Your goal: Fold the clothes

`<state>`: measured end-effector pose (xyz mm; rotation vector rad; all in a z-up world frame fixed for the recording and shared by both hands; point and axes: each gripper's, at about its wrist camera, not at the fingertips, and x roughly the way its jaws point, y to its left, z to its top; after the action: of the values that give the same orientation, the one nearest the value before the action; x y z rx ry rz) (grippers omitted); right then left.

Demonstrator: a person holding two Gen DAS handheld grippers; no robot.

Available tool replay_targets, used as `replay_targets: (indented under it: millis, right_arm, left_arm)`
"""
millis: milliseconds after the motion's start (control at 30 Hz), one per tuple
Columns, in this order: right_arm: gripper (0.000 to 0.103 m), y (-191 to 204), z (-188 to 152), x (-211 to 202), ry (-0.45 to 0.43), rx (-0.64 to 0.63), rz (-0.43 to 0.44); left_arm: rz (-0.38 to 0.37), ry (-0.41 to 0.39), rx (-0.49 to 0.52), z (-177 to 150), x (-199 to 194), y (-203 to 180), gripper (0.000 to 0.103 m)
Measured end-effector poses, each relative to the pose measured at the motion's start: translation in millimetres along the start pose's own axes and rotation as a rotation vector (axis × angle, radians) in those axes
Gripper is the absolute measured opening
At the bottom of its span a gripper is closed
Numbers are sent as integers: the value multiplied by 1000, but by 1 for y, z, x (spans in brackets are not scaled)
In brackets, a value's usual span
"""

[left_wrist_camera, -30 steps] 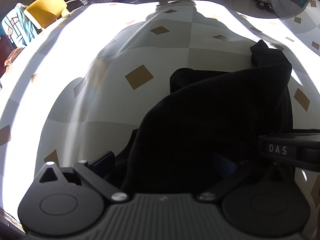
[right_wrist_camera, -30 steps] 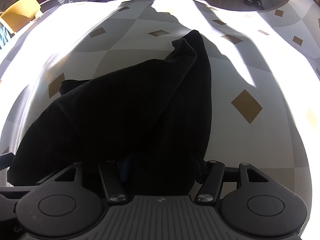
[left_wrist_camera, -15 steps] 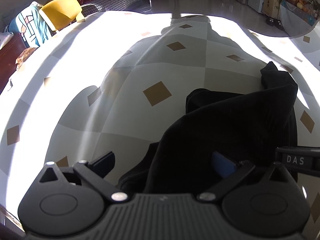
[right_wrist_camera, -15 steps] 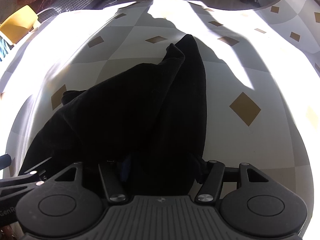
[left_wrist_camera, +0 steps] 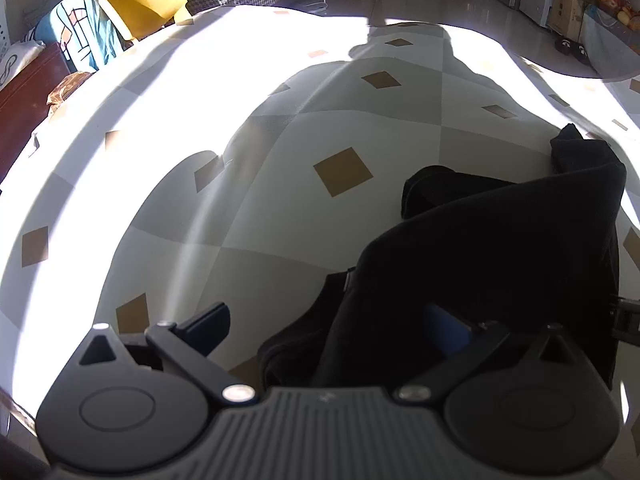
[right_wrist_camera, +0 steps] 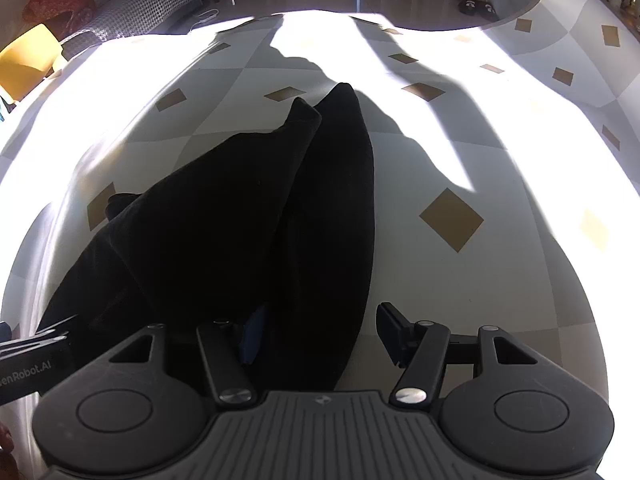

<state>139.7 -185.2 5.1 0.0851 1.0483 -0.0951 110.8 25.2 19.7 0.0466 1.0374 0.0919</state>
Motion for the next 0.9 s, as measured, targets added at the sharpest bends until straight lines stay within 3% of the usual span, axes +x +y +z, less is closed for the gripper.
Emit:
replay_targets:
  millis: [433,900]
  right_arm:
    - [58,7,1,-15,-76,-40,-27]
    - [58,20,2,-17,-98,-83,-13]
  left_arm:
    - [-47,-88,33,6,-23,-14,103]
    - [-69,-96,40,6,-30,-20,103]
